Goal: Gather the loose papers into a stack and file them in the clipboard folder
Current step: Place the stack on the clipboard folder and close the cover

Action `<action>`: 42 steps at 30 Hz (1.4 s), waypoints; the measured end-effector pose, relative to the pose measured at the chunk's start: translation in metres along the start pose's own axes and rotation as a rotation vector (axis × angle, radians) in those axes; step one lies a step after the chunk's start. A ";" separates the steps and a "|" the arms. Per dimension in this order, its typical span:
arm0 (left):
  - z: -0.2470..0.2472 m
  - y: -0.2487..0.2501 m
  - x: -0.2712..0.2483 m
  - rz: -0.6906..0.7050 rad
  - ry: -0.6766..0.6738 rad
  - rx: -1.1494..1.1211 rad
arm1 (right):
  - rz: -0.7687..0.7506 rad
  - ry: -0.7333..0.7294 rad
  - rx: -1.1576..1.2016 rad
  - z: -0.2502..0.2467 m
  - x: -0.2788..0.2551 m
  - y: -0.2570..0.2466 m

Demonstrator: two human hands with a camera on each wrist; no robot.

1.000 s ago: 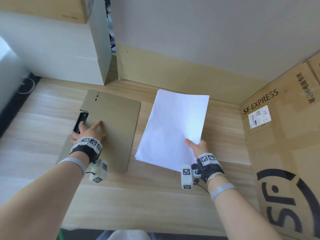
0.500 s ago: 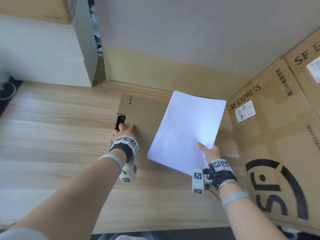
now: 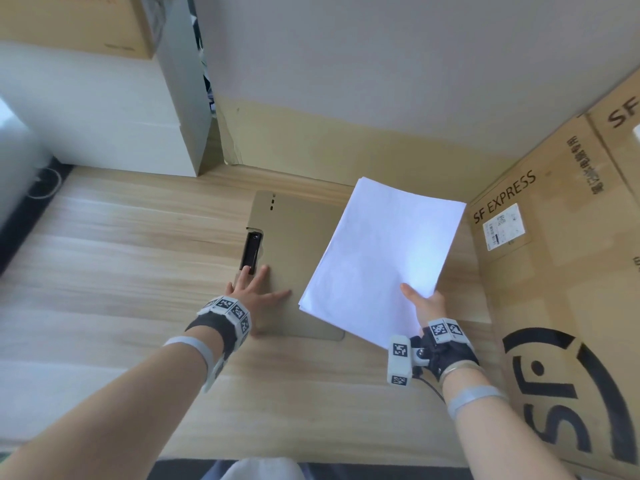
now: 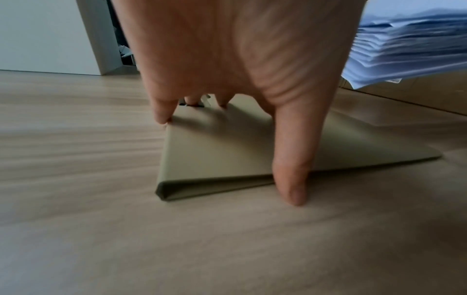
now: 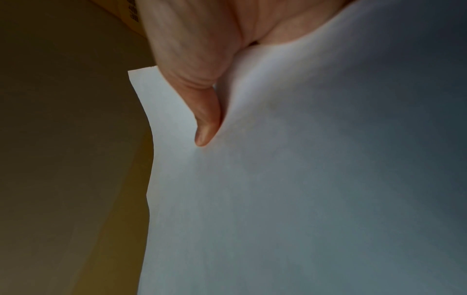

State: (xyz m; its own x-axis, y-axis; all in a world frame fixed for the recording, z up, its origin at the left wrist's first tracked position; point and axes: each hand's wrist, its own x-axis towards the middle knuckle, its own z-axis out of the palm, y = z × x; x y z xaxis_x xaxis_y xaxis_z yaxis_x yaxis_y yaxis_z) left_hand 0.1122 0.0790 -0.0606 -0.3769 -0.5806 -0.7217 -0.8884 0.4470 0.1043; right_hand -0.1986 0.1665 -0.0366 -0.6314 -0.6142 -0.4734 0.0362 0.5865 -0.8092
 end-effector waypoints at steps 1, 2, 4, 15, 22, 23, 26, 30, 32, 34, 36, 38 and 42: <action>0.001 0.000 -0.001 0.007 0.015 -0.007 | -0.006 -0.003 -0.001 0.001 -0.001 0.000; 0.003 -0.001 -0.002 0.015 0.024 -0.018 | -0.009 -0.005 -0.002 0.002 -0.002 0.000; 0.008 -0.004 -0.003 0.028 0.042 -0.034 | -0.019 -0.001 0.006 0.001 -0.004 0.002; 0.017 -0.041 -0.014 0.101 0.221 -0.566 | -0.110 -0.011 0.190 -0.003 -0.017 -0.035; 0.017 -0.055 -0.027 -0.124 0.481 -1.202 | -0.160 -0.043 0.260 0.010 -0.021 -0.052; 0.019 -0.057 -0.025 -0.256 0.496 -1.232 | -0.154 -0.044 0.249 0.013 -0.021 -0.051; 0.030 -0.065 -0.020 -0.439 0.443 -1.471 | -0.128 -0.066 0.207 0.023 -0.024 -0.040; 0.053 -0.067 -0.023 -0.538 0.377 -1.837 | -0.069 -0.113 0.123 0.035 -0.022 -0.016; 0.064 -0.062 -0.027 -0.530 0.317 -2.001 | -0.042 -0.129 0.061 0.039 -0.020 -0.003; 0.070 -0.061 -0.032 -0.517 0.249 -2.124 | -0.031 -0.145 0.017 0.043 -0.020 0.004; 0.073 -0.061 -0.037 -0.520 0.180 -2.055 | -0.034 -0.157 -0.016 0.047 -0.019 0.009; 0.070 -0.065 -0.041 -0.560 0.116 -1.935 | -0.031 -0.171 -0.029 0.050 -0.017 0.011; 0.054 -0.074 -0.037 -0.607 0.013 -1.841 | -0.017 -0.180 -0.049 0.056 -0.010 0.009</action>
State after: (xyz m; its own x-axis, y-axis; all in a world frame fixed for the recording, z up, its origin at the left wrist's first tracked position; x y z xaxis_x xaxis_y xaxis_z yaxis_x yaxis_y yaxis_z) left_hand 0.2055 0.1039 -0.0786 0.0448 -0.3666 -0.9293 -0.0206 -0.9304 0.3661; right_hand -0.1482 0.1489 -0.0589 -0.4825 -0.7061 -0.5183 -0.0139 0.5978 -0.8015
